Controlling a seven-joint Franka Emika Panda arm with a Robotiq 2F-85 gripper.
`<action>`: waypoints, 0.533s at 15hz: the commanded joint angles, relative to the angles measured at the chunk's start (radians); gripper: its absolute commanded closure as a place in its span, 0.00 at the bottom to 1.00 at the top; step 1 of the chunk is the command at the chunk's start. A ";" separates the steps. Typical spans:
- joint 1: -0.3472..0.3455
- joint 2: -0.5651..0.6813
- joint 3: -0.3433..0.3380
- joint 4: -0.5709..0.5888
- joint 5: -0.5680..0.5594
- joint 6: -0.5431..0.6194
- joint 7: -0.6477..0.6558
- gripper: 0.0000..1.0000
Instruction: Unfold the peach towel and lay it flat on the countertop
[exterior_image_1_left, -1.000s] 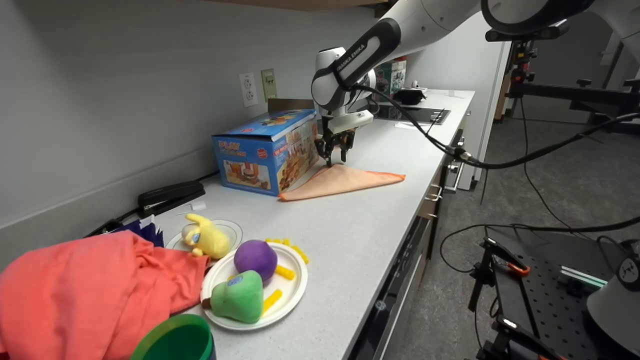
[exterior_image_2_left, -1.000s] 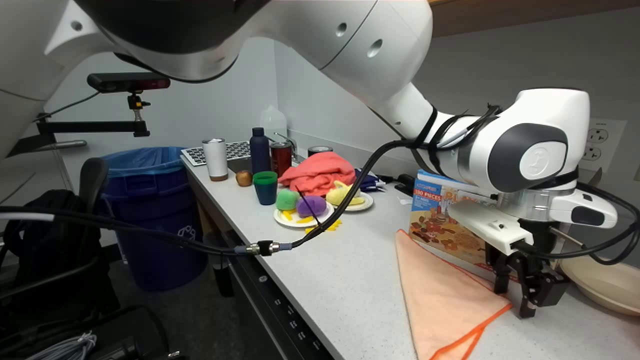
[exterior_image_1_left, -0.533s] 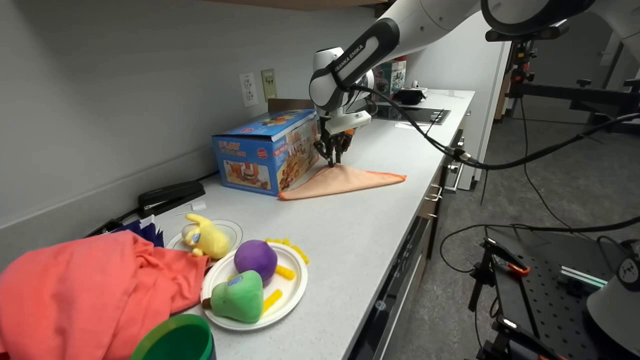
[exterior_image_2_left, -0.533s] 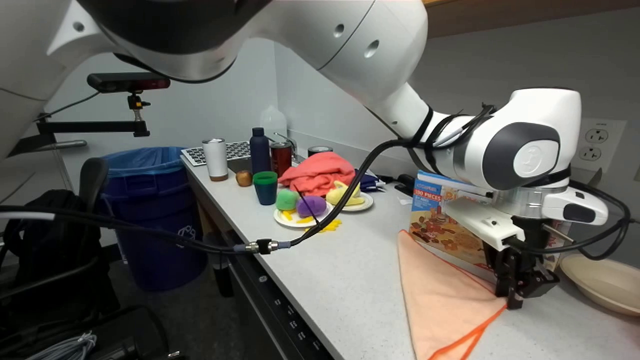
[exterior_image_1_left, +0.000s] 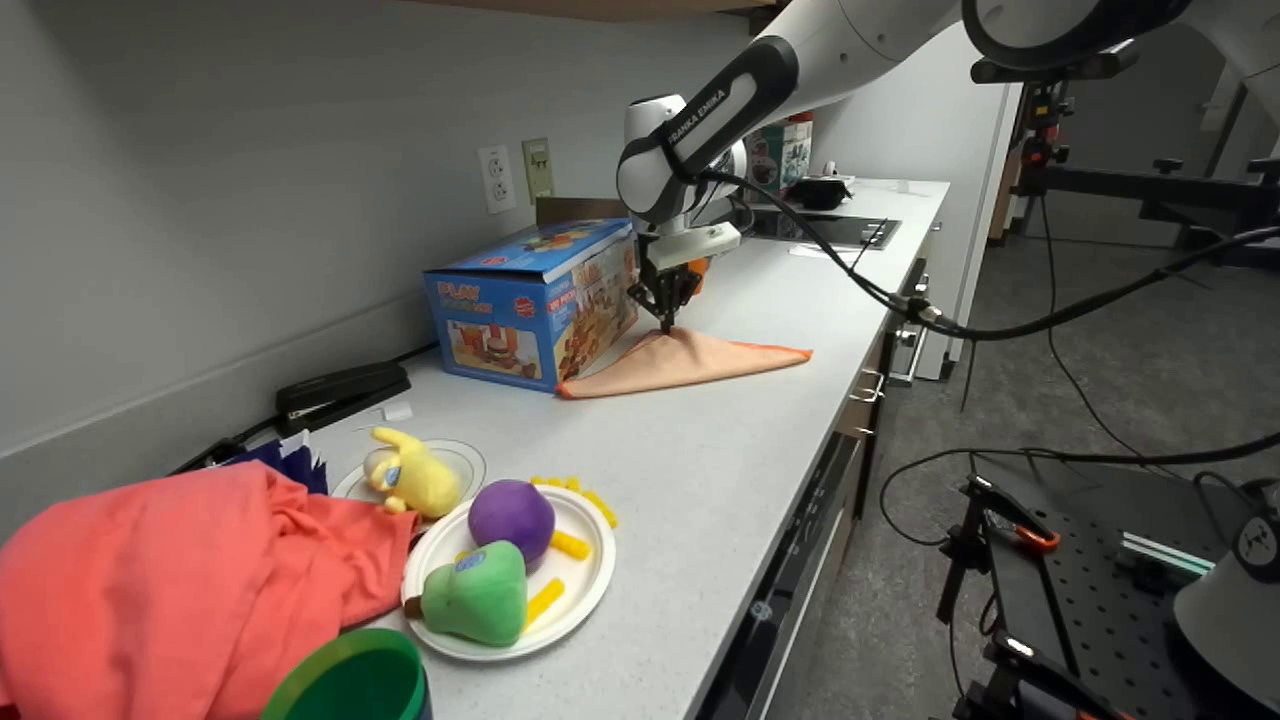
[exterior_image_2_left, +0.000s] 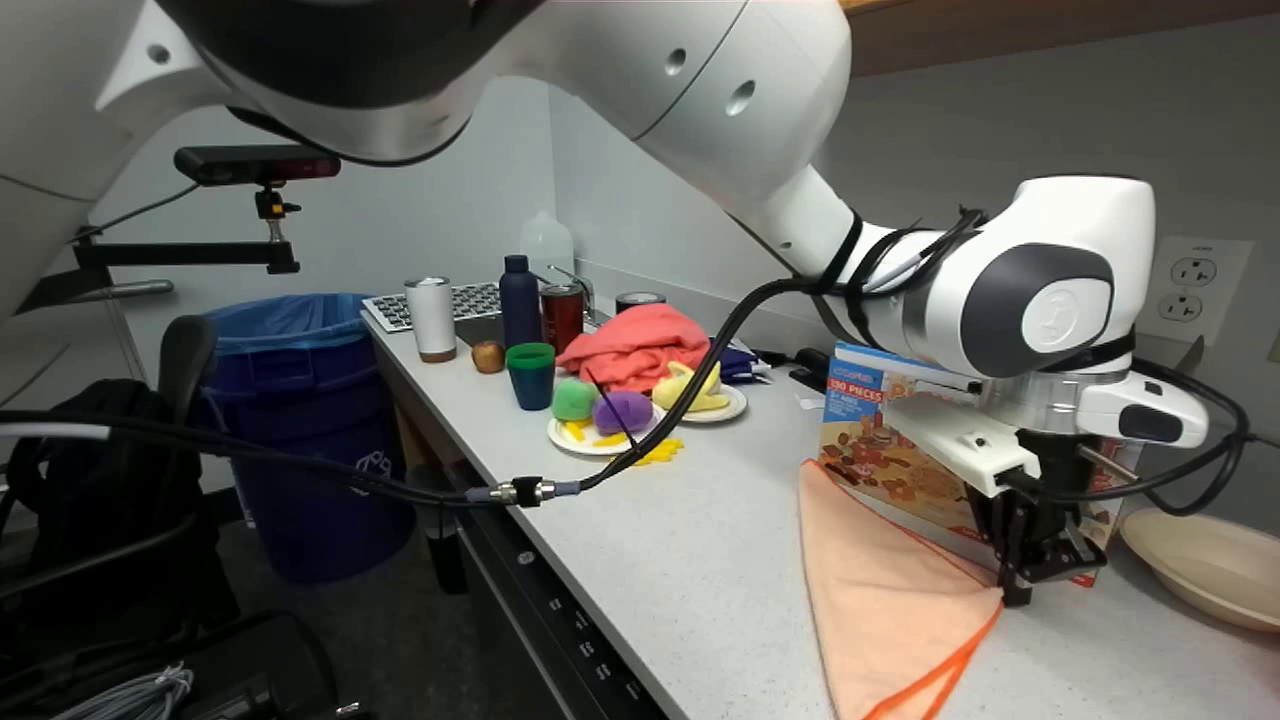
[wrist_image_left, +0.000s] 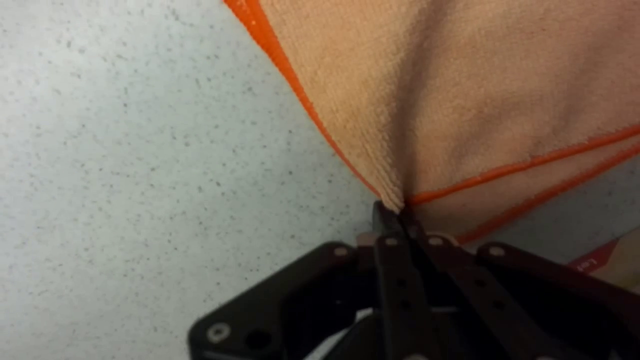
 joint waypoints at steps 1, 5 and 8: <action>0.029 -0.044 -0.018 -0.036 -0.025 -0.030 0.004 0.99; 0.022 -0.143 0.014 -0.108 -0.017 -0.129 -0.093 0.99; 0.034 -0.211 0.013 -0.154 -0.028 -0.163 -0.115 0.99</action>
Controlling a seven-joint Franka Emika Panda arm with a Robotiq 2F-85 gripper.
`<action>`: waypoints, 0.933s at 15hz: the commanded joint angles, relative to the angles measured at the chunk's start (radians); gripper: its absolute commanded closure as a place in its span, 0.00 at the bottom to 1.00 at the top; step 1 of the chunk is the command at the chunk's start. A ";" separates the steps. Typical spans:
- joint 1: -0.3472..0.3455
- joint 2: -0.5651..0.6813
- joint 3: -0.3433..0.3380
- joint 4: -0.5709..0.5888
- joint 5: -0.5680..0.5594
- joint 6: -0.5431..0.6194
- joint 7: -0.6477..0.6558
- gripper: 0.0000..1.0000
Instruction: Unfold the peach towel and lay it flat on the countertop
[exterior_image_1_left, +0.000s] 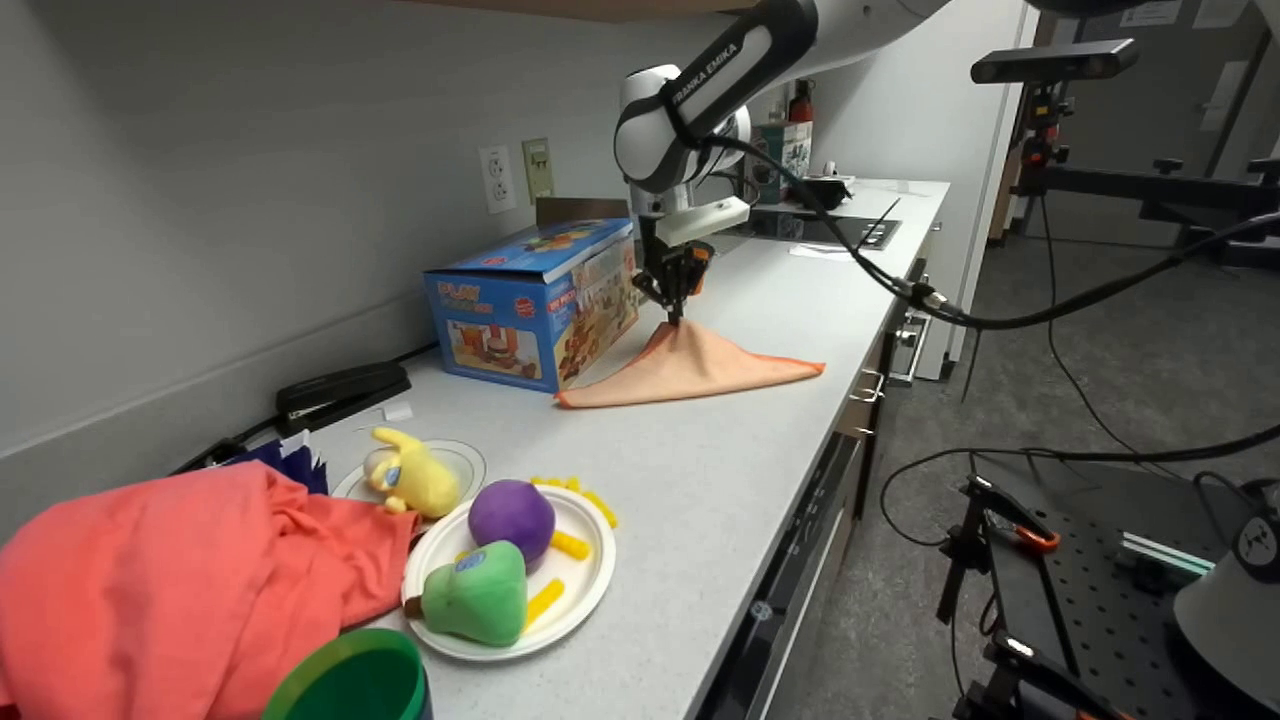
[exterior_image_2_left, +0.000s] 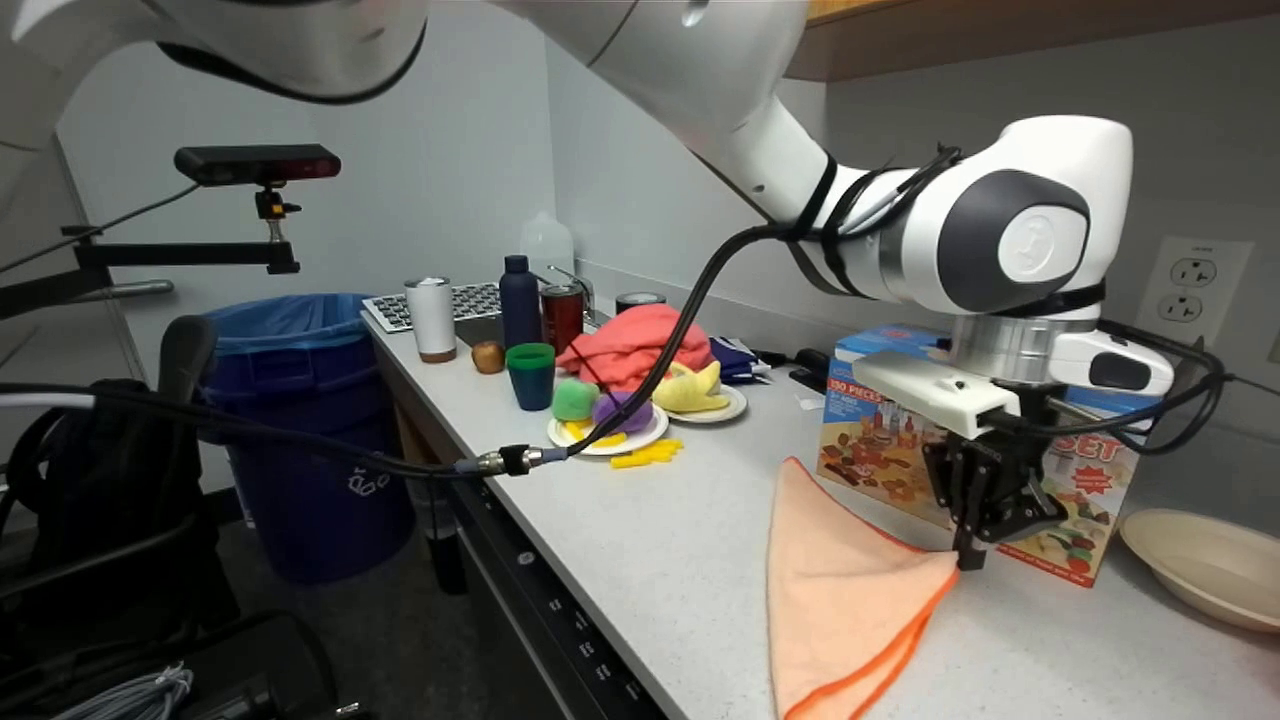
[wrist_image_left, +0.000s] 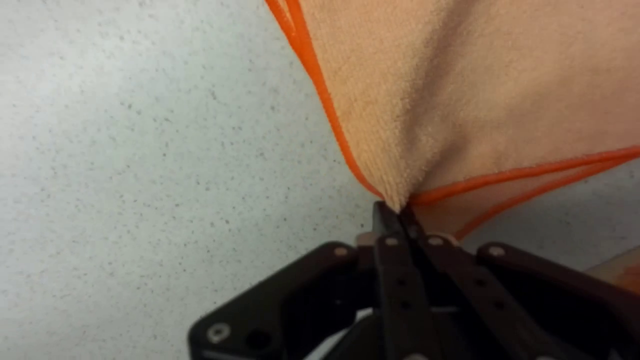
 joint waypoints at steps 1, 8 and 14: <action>0.016 -0.108 -0.001 -0.085 -0.021 -0.041 -0.029 0.99; 0.018 -0.104 0.016 -0.062 -0.010 -0.155 -0.048 0.88; 0.007 -0.071 0.019 -0.031 -0.006 -0.200 -0.063 0.74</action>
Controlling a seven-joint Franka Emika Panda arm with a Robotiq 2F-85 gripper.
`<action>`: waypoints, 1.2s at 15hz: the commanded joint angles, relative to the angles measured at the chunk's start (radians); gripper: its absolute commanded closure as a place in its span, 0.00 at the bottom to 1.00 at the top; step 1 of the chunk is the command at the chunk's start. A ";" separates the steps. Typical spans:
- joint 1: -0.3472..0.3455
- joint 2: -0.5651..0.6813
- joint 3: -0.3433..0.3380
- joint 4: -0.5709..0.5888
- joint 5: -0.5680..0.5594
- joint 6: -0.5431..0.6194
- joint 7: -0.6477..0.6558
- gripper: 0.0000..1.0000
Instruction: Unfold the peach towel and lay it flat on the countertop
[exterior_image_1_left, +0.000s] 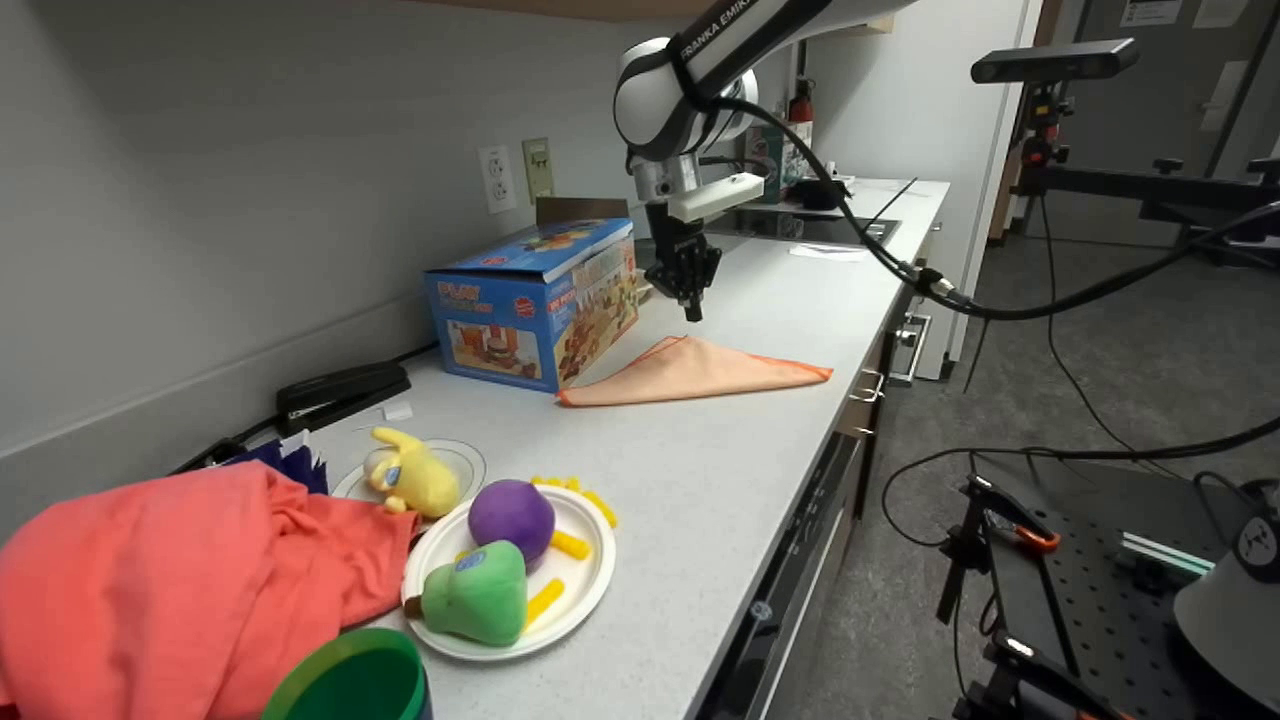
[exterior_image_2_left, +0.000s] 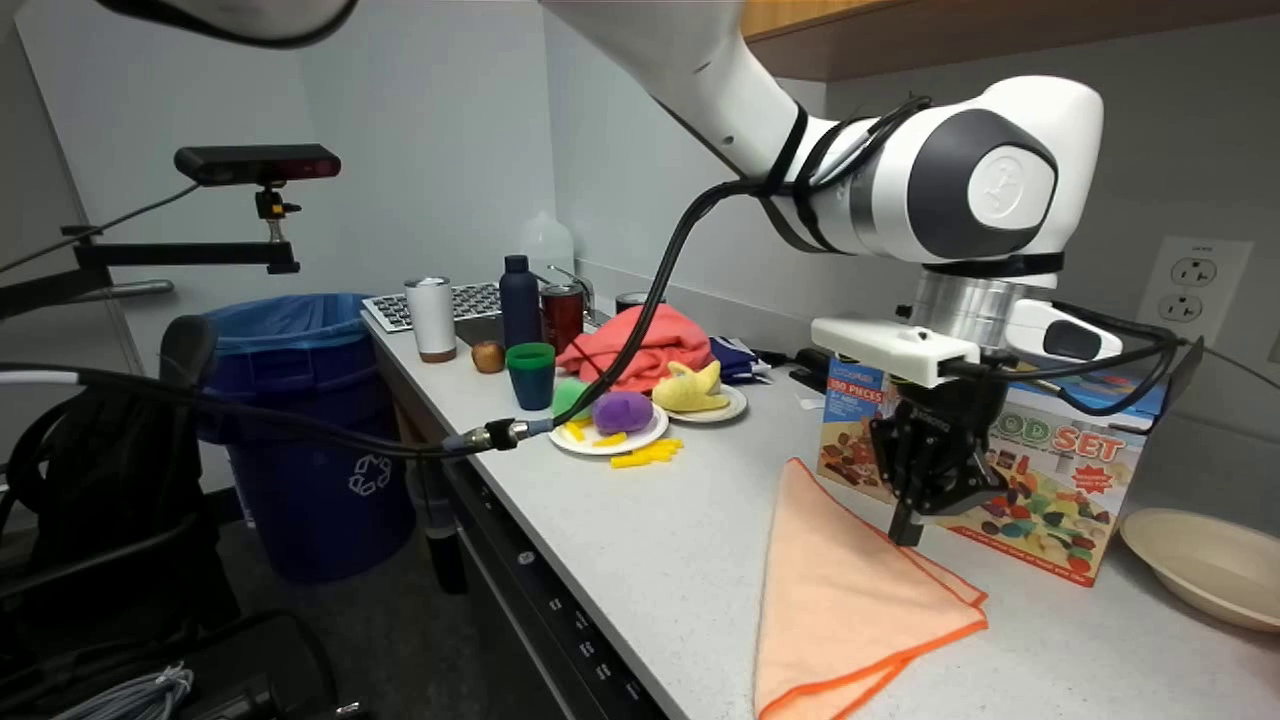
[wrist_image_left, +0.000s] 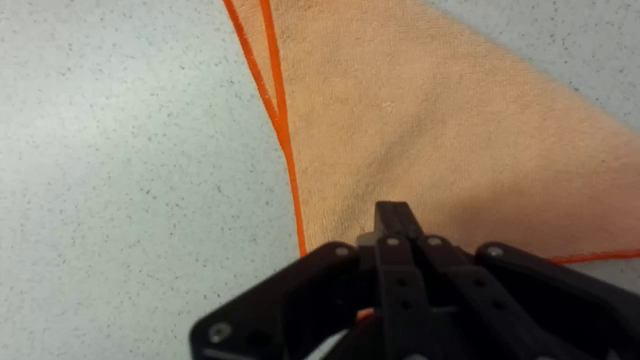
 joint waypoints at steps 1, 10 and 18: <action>-0.013 0.034 -0.006 0.040 -0.008 -0.028 -0.018 0.74; -0.024 0.083 -0.047 0.047 -0.054 0.073 0.010 0.32; -0.075 0.118 -0.021 0.097 -0.009 0.059 -0.081 0.00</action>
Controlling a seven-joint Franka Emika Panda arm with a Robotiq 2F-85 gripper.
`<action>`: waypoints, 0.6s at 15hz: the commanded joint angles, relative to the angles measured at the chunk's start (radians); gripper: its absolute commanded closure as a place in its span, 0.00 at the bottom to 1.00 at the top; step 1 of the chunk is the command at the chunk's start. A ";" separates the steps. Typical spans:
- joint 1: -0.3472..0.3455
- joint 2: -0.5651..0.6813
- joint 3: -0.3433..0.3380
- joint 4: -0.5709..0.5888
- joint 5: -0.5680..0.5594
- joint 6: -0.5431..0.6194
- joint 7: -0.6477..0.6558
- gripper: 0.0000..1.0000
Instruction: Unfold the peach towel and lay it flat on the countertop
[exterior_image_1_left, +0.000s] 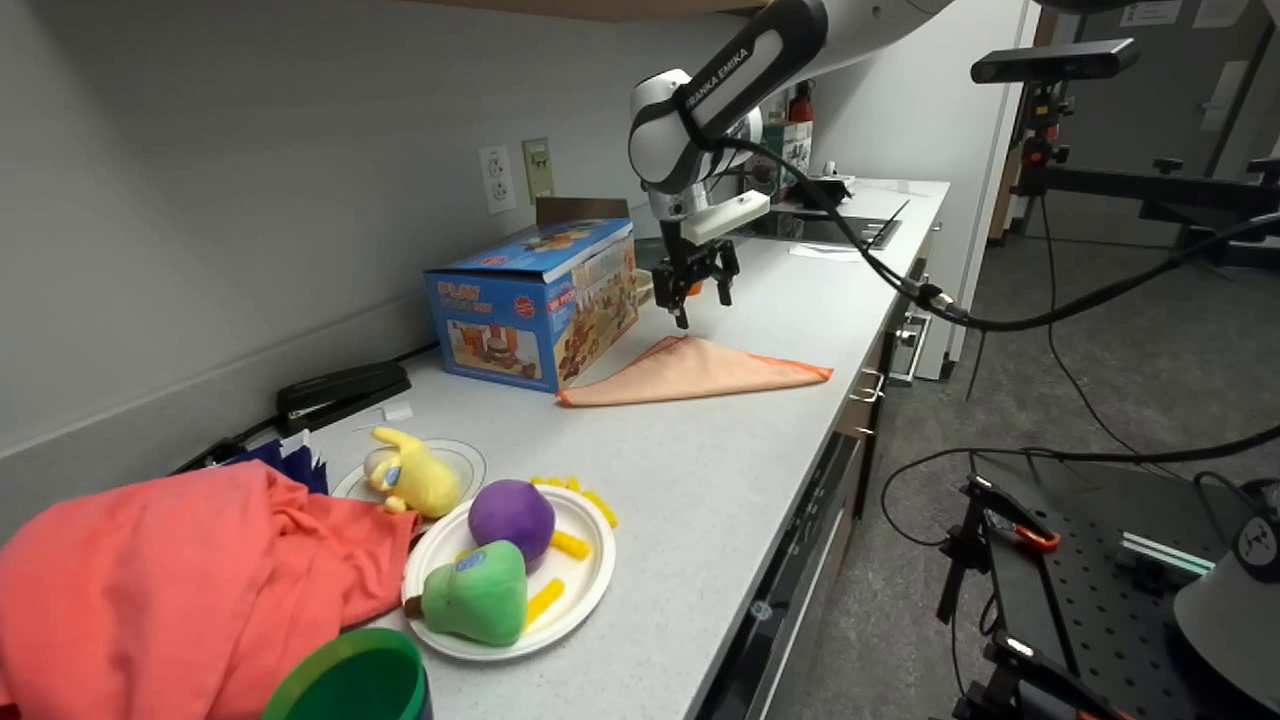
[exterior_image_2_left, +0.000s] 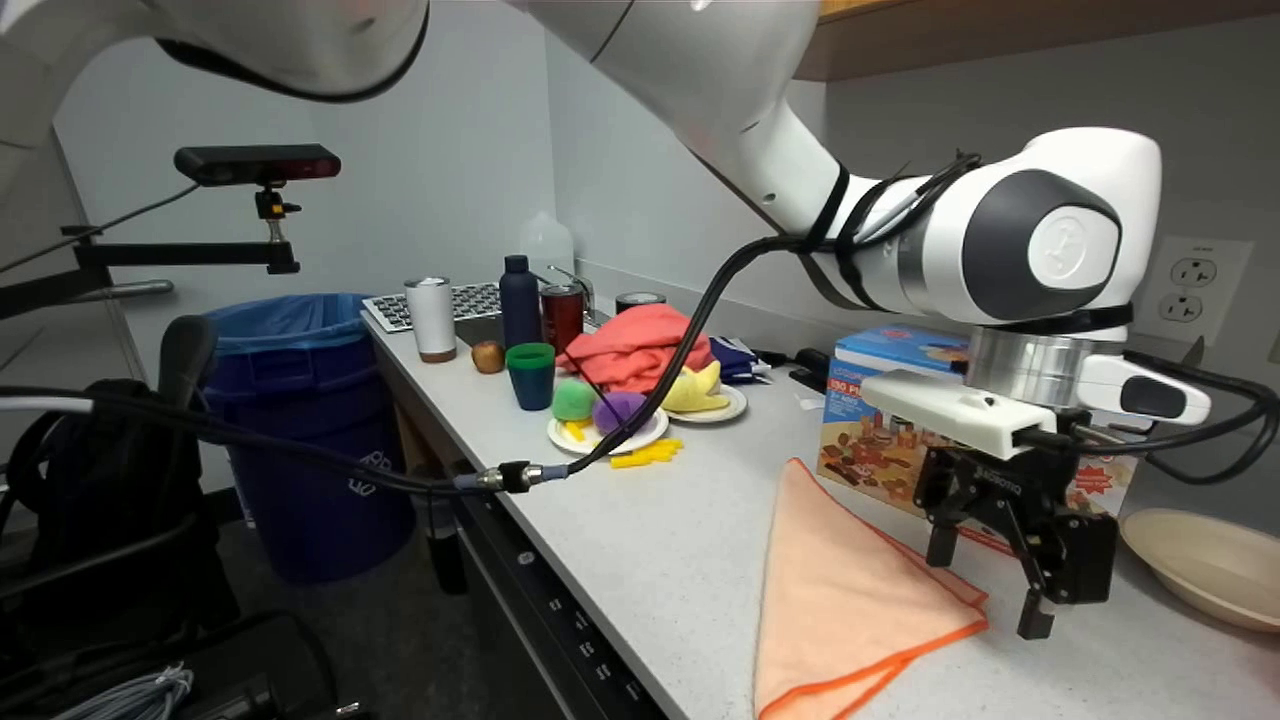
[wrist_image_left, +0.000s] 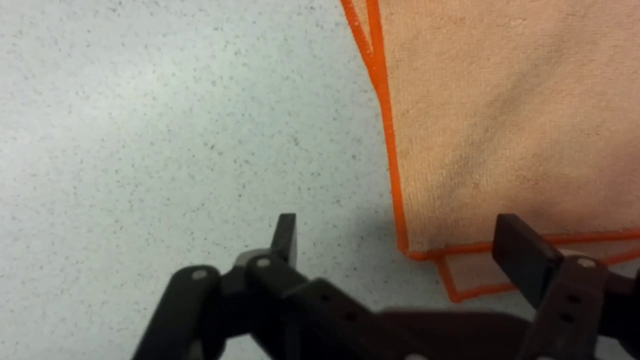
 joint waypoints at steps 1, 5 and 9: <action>-0.062 0.031 0.033 0.056 0.056 -0.024 -0.101 0.03; -0.121 0.063 0.067 0.104 0.125 -0.062 -0.216 0.05; -0.135 0.098 0.079 0.149 0.128 -0.102 -0.261 0.24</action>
